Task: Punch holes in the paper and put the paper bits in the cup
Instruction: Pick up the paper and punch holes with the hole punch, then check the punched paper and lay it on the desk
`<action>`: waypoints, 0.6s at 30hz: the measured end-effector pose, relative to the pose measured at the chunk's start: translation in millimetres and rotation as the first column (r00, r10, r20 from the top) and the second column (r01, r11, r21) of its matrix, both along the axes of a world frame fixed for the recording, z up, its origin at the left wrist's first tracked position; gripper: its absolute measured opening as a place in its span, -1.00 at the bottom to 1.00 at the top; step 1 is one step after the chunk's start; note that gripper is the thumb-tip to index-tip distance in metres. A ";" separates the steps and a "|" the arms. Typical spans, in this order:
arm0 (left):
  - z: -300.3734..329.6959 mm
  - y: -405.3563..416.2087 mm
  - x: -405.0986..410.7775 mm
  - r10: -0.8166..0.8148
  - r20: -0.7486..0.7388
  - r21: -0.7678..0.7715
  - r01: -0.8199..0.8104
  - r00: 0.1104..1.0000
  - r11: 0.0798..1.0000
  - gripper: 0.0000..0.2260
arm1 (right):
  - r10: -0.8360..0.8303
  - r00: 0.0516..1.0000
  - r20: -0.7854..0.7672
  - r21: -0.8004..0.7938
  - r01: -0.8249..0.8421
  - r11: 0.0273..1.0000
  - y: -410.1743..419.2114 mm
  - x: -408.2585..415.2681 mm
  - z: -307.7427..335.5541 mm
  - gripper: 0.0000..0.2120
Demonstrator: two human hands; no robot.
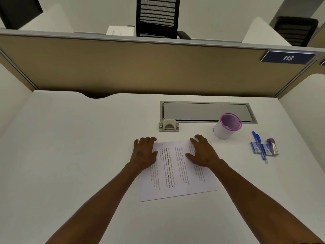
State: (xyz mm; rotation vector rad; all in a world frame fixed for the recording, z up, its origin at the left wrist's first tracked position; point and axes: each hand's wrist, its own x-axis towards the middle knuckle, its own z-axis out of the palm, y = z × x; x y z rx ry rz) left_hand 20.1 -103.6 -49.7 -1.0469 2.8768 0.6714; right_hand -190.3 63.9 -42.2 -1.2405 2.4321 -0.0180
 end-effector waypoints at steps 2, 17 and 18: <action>3.5 4.0 2.4 -0.013 0.058 0.002 0.013 0.998 1.000 -0.51 | 0.010 1.000 -0.005 -0.008 -0.010 1.000 3.1 2.7 -0.4 -0.18; 9.8 39.1 41.6 0.233 -0.125 0.284 -0.191 0.964 0.940 -0.91 | -0.414 0.877 0.245 -0.523 0.479 0.705 70.2 53.0 13.5 -0.32; 9.4 43.0 45.6 0.262 -0.146 0.316 -0.206 0.954 0.926 -0.92 | -0.477 0.834 0.278 -0.547 0.546 0.634 80.8 62.6 13.0 -0.32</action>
